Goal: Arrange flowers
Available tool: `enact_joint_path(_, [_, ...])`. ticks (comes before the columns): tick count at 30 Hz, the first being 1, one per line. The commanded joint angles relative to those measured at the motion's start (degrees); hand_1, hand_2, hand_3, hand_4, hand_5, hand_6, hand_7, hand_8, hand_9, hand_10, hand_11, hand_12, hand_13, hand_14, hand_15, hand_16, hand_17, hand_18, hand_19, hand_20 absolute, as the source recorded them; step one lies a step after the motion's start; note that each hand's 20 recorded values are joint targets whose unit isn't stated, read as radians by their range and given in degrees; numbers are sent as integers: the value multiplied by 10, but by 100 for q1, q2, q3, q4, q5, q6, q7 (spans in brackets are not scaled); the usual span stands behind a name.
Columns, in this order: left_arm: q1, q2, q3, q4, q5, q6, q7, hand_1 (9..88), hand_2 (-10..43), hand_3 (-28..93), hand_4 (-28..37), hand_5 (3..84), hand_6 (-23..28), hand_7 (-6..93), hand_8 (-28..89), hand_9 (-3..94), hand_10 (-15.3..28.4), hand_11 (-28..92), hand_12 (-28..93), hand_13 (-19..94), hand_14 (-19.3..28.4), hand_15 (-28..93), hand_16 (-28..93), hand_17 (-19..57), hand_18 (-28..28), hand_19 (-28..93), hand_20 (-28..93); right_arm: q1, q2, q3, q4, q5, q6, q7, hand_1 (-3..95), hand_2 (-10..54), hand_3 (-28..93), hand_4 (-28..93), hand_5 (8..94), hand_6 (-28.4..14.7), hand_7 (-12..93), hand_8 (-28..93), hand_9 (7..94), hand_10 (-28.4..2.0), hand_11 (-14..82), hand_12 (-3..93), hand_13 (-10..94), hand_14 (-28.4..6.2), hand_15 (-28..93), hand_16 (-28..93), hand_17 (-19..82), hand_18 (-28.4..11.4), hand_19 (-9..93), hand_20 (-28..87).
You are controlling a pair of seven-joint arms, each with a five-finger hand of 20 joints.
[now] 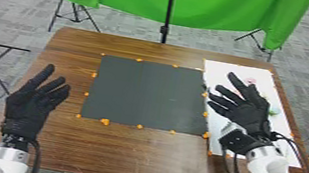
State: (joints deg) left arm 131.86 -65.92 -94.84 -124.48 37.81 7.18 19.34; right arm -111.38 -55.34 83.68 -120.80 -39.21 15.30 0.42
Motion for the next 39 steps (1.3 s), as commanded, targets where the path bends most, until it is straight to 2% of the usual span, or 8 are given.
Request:
enact_joint_path(1, [56, -1, 34, 0, -42, 93, -2, 207, 54, 809, -283, 347, 59, 86, -89, 324, 194, 183, 93, 204, 277, 436, -99, -90, 284, 531, -43, -24, 7, 8, -35, -24, -34, 14, 101, 88, 795, -283, 371, 38, 159, -137, 418, -162, 119, 128, 365, -185, 301, 134, 63, -256, 508, 122])
enact_joint_path(5, [44, 2, 43, 5, -39, 81, 27, 206, 53, 810, -283, 346, 60, 88, -90, 324, 195, 184, 93, 203, 277, 437, -99, -90, 284, 531, -44, 0, 88, -31, -64, -66, 64, -56, 101, 89, 794, -283, 372, 37, 158, -136, 418, -162, 120, 129, 365, -185, 301, 133, 64, -255, 509, 122])
enact_joint_path(9, [56, 25, 26, -15, -36, 113, 37, 206, 54, 810, -283, 347, 62, 88, -91, 325, 195, 186, 94, 204, 277, 438, -100, -91, 284, 532, -43, 36, 403, -259, -265, -1319, 931, -96, 109, 95, 797, -283, 391, 15, 163, -137, 436, -162, 135, 130, 372, -183, 314, 134, 65, -239, 516, 124])
enact_joint_path(13, [78, 57, 2, -32, -40, 103, 98, 207, 55, 809, -283, 347, 62, 90, -92, 324, 195, 186, 93, 204, 277, 438, -100, -90, 284, 532, -44, -320, 393, 335, -682, -1436, 901, 496, 137, 86, 806, -282, 398, 0, 165, -141, 447, -160, 151, 125, 383, -180, 340, 127, 70, -232, 531, 132])
enact_joint_path(21, [157, 81, -73, -95, -44, 142, 135, 207, 55, 810, -283, 347, 65, 90, -93, 325, 196, 186, 93, 204, 277, 438, -100, -90, 284, 533, -44, -708, 769, 654, -1419, -4594, 1671, 3555, 223, 34, 796, -278, 451, -48, 197, -149, 528, -176, 327, 135, 499, -165, 543, 68, 178, -238, 715, 112])
enact_joint_path(23, [168, 59, -100, -108, -45, 144, 105, 207, 56, 810, -283, 347, 65, 90, -93, 325, 196, 187, 93, 205, 277, 439, -100, -90, 284, 533, -44, -449, 766, 479, -1538, -5411, 1427, 4790, 243, 16, 782, -273, 500, -65, 215, -150, 561, -187, 402, 149, 544, -159, 617, 74, 227, -234, 779, 96])
enact_joint_path(30, [141, 21, -123, -92, -18, 22, 38, 208, 56, 809, -283, 347, 65, 90, -92, 337, 199, 197, 93, 233, 282, 468, -105, -90, 284, 532, -45, 236, 974, -624, -1297, -7829, 546, 6719, 289, -26, 745, -256, 587, -83, 236, -148, 615, -190, 486, 167, 616, -158, 685, 90, 282, -259, 851, 38])
enact_joint_path(39, [163, 81, -83, -97, -39, 103, 141, 208, 56, 809, -283, 347, 65, 91, -92, 352, 208, 210, 96, 245, 284, 500, -122, -89, 284, 535, -47, 770, 1027, -1576, -836, -9185, -202, 7389, 331, -72, 711, -228, 680, -79, 235, -133, 693, -185, 505, 181, 700, -144, 692, 127, 351, -281, 929, -26])
